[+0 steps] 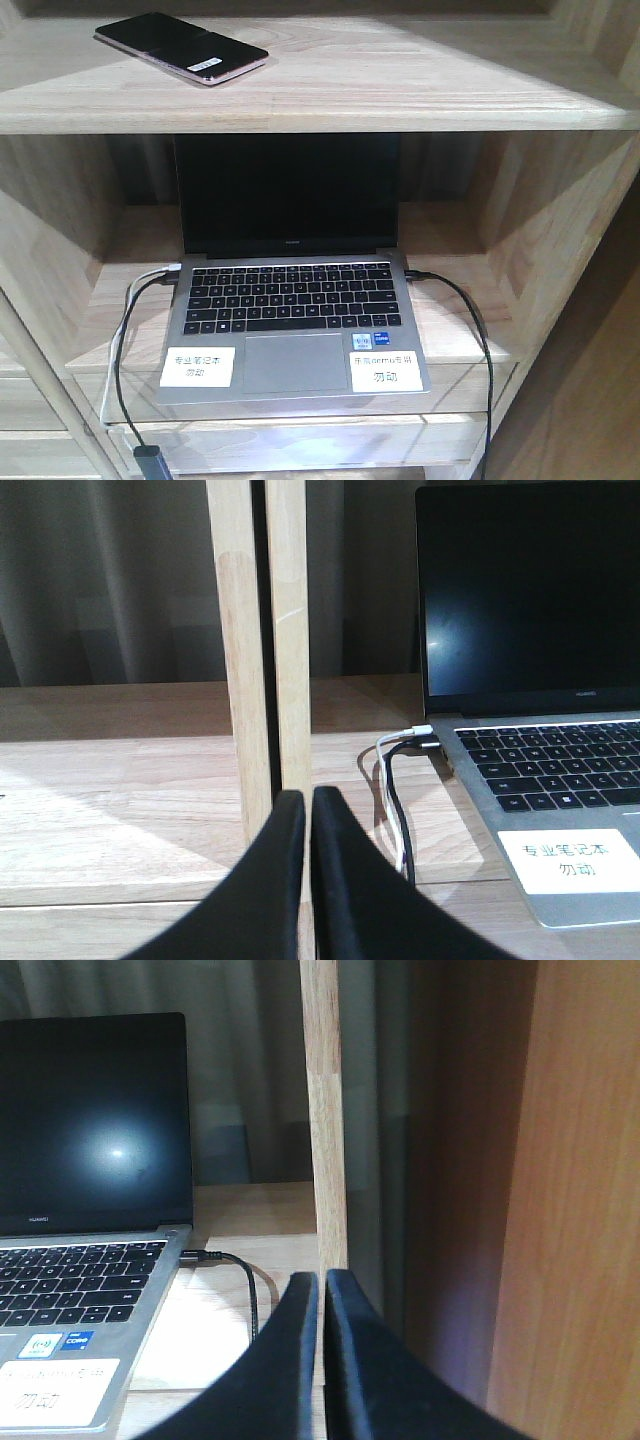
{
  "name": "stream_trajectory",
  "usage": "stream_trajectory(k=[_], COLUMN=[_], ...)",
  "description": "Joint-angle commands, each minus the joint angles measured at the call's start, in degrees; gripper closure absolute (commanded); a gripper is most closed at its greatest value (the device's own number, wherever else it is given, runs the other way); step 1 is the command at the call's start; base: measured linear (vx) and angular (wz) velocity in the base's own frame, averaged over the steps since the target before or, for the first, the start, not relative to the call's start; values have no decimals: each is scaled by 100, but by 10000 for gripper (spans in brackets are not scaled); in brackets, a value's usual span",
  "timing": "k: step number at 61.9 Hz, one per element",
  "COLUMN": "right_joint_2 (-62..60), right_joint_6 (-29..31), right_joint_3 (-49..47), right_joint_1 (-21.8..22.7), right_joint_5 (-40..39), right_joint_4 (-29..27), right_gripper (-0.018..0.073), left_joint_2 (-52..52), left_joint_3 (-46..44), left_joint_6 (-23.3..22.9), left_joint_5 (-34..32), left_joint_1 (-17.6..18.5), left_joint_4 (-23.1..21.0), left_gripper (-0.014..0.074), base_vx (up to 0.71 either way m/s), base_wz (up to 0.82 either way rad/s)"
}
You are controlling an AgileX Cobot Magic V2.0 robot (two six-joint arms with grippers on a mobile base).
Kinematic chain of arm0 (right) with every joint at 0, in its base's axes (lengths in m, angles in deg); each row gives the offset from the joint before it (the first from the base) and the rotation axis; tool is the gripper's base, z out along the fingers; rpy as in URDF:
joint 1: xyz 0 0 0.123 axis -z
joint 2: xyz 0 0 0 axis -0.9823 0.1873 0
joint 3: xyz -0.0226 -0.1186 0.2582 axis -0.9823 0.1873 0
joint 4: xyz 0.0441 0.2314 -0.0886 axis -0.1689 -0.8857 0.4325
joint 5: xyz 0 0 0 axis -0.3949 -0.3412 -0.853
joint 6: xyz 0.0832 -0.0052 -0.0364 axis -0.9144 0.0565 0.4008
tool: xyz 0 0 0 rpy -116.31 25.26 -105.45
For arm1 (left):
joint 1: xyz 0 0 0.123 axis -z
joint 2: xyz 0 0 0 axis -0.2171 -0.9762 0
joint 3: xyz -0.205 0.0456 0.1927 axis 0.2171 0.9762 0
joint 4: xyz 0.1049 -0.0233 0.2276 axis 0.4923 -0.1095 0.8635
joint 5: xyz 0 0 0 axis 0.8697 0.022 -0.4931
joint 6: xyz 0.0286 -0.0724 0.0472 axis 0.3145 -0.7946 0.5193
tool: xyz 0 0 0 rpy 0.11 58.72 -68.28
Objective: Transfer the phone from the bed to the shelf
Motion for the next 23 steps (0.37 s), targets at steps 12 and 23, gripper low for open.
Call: stream_trajectory(k=[12,23], right_joint_2=[-44,-44], right_joint_6=[20,20], right_joint_3=[41,41], right_joint_1=[-3,-3], right_joint_5=[-394,-394], right_joint_4=[67,67], right_gripper=[564,564], left_joint_2=[35,35], left_joint_3=[3,3], left_joint_6=[-22,-22], left_joint_5=[-417,-417], left_joint_1=[22,22], left_joint_4=[-34,-34], left_gripper=[596,596], base_vx=[0,0], base_wz=[0,0])
